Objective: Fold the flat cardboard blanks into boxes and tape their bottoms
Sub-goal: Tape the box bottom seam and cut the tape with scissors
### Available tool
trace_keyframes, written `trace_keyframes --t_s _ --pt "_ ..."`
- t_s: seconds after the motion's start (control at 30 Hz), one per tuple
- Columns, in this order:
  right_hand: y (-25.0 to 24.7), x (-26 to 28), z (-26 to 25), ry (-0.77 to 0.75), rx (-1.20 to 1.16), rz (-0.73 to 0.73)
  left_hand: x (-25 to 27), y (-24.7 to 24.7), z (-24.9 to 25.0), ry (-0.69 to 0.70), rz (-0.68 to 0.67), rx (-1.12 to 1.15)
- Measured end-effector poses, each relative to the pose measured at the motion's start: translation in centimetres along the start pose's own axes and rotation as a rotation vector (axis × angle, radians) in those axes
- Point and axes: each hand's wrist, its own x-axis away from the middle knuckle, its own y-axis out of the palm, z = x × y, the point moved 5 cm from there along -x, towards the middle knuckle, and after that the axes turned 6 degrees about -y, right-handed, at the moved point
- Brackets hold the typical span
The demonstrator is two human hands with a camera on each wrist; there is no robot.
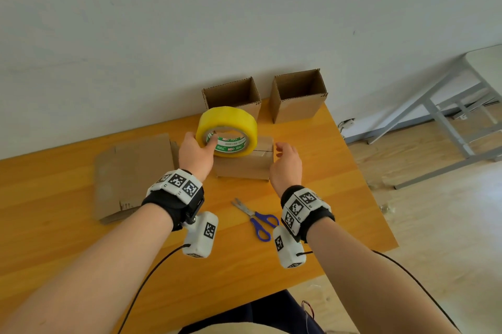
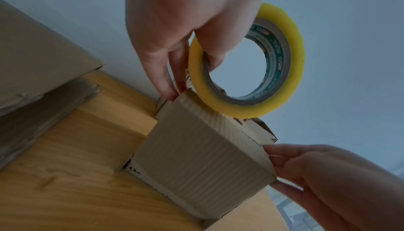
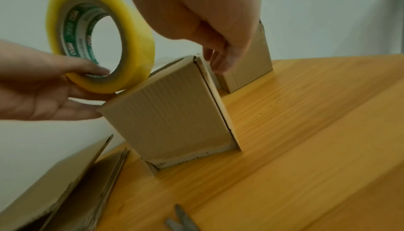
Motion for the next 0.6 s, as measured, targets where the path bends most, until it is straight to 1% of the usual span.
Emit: trace_keyframes --t_s 0.03,0.1,0.17,0.27,0.4,0.47,0.57,0.6 --pt "0.0 0.3 -0.2 -0.071 -0.004 -0.006 0.2 -0.1 0.0 0.004 0.001 -0.009" --pt "0.6 1.1 -1.0 -0.227 0.049 -0.093 0.5 -0.2 0.2 0.024 0.005 -0.037" --pt "1.6 1.5 -1.3 -0.379 0.208 -0.195 0.8 -0.3 0.4 0.047 0.010 -0.073" --pt "2.8 1.6 -1.3 -0.526 0.449 -0.264 0.8 -0.3 0.4 0.064 0.002 -0.101" --pt "3.3 1.2 -0.9 -0.570 0.625 -0.305 0.4 0.0 -0.2 0.043 -0.064 -0.023" --pt "3.2 1.0 -1.0 -0.572 0.641 -0.302 0.3 0.0 -0.4 0.014 -0.088 0.011" --pt "3.0 1.0 -1.0 -0.576 0.602 -0.299 0.4 0.1 -0.8 -0.084 -0.118 0.194" --pt "3.0 1.1 -1.0 -0.581 0.600 -0.301 0.4 0.0 -0.8 -0.093 -0.125 0.243"
